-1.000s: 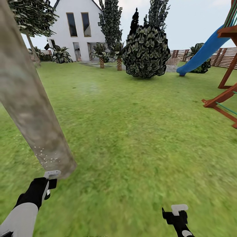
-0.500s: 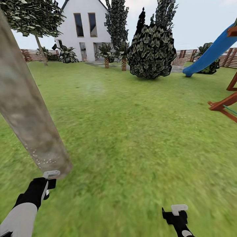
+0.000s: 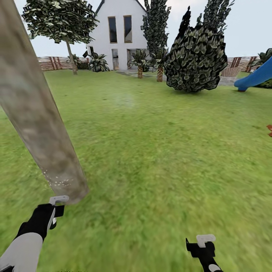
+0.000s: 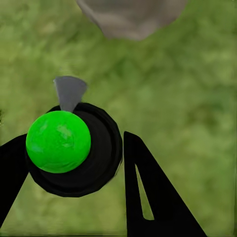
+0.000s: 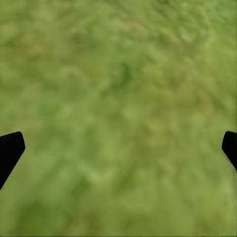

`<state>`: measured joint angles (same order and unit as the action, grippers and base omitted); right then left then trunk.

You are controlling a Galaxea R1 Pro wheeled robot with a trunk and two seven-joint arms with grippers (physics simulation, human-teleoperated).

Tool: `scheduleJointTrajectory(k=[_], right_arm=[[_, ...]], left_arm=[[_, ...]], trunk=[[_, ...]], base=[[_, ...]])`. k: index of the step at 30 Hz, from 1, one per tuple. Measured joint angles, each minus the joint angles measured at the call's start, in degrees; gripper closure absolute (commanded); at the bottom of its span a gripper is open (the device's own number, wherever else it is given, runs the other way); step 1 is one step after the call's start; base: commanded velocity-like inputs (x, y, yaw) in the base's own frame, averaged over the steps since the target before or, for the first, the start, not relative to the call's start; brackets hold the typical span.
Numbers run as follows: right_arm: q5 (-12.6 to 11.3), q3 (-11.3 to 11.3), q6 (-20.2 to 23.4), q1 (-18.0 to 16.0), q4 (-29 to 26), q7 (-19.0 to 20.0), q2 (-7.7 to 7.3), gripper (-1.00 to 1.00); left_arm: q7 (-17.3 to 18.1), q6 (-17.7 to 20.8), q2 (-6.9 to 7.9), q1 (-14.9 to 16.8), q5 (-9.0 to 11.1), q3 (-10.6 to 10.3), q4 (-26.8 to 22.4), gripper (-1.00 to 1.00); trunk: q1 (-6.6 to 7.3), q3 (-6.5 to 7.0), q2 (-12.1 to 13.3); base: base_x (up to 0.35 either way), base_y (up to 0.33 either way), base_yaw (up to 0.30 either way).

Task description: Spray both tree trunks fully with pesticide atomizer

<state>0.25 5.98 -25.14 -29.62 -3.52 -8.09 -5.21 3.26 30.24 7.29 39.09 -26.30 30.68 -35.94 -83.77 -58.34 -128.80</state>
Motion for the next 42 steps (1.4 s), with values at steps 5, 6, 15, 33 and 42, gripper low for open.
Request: scheduleJointTrajectory(k=[5,6,15,33,42], right_arm=[[0.00,0.00,0.00,0.00,0.00,0.01,-0.05,-1.00],[0.01,0.00,0.00,0.00,0.00,0.02,-0.05,-1.00],[-0.06,-0.02,0.00,0.00,-0.09,0.00,-0.15,-1.00],[-0.08,-0.10,0.00,0.00,-0.04,-0.08,-0.33,-1.00],[-0.08,-0.09,-0.06,0.00,-0.04,-0.13,-0.41,-1.00]], left_arm=[[0.00,0.00,0.00,0.01,-0.04,-0.01,0.00,1.00],[0.00,0.00,0.00,0.02,-0.01,-0.01,0.00,1.00],[0.46,0.40,-0.62,1.32,0.03,-0.70,-0.26,1.00],[4.37,9.08,2.46,11.55,0.38,-6.54,-0.69,1.00],[11.28,9.08,6.57,10.95,-0.22,-6.94,-1.04,1.00]], trunk=[[0.00,0.00,0.00],[0.00,0.00,0.00],[0.00,0.00,0.00],[0.00,0.00,0.00],[0.00,0.00,0.00]], base=[[0.179,-0.240,0.097],[0.209,-0.225,0.007],[0.060,-0.087,0.235],[0.000,0.000,0.052],[0.000,0.000,0.154]])
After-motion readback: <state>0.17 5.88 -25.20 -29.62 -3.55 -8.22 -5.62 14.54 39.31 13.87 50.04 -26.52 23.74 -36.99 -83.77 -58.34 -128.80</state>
